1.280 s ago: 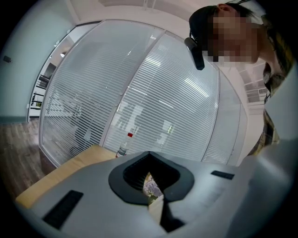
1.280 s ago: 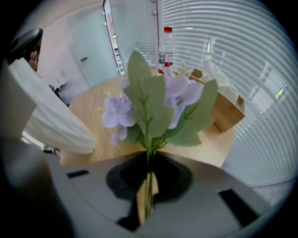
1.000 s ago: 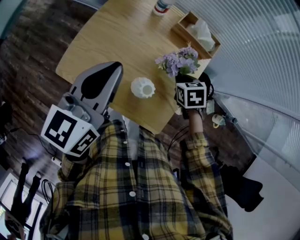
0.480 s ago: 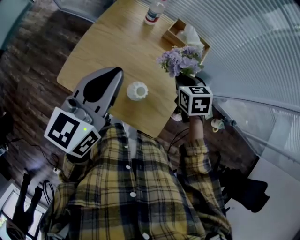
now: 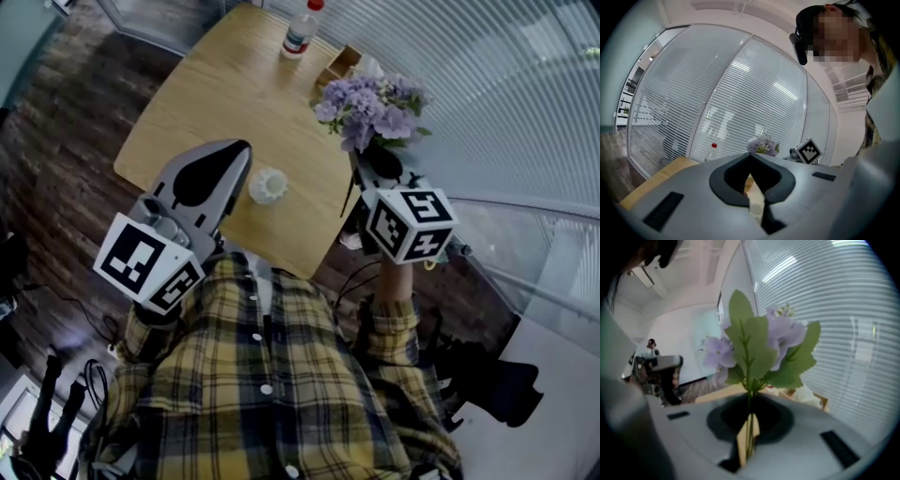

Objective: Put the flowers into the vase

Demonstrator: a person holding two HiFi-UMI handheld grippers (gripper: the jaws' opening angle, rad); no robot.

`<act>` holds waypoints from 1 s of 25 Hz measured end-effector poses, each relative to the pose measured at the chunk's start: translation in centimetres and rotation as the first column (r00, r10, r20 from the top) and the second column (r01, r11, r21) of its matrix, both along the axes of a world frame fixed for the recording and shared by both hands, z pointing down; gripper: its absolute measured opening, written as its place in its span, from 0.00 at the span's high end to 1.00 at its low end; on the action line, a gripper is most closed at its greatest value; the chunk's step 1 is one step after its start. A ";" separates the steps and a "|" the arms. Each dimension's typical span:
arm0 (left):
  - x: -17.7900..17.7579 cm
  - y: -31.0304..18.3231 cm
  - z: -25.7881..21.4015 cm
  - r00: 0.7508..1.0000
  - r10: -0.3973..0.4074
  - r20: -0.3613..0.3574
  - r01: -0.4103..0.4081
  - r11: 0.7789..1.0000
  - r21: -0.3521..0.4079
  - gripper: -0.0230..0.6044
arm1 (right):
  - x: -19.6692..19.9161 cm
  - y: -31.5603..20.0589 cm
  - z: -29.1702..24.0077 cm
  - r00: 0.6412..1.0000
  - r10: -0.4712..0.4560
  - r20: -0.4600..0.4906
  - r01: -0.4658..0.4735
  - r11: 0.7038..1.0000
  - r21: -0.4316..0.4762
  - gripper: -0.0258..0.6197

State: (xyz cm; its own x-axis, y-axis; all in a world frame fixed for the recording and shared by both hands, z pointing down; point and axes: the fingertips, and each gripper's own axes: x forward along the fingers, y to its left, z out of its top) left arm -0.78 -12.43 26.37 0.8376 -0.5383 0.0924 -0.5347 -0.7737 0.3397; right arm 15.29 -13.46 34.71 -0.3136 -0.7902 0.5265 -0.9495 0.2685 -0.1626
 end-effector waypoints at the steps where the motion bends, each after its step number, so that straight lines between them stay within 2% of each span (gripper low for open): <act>1: 0.1 0.1 -0.1 1.000 0.002 0.000 -0.002 1.000 0.001 0.95 | -0.3 0.0 -1.1 1.000 -0.008 0.008 0.007 1.000 0.025 0.92; 8: 0.3 0.3 -0.5 1.000 0.003 0.005 -0.003 1.000 0.006 0.95 | -2.9 -0.2 -7.5 0.996 -0.076 0.056 0.065 0.983 0.171 0.92; 14: 0.2 0.7 -0.7 1.000 0.000 0.007 0.000 1.000 0.009 0.95 | -4.9 -0.1 -11.9 0.988 -0.123 0.094 0.091 0.952 0.291 0.92; 20: -0.5 0.2 -0.4 1.000 -0.012 0.013 0.012 1.000 0.003 0.95 | -7.3 -0.2 -15.3 0.976 -0.185 0.119 0.120 0.903 0.413 0.92; 25: -1.0 0.0 -0.4 1.000 -0.027 0.016 0.027 1.000 -0.001 0.95 | -8.9 0.7 -18.2 0.958 -0.243 0.155 0.127 0.839 0.529 0.92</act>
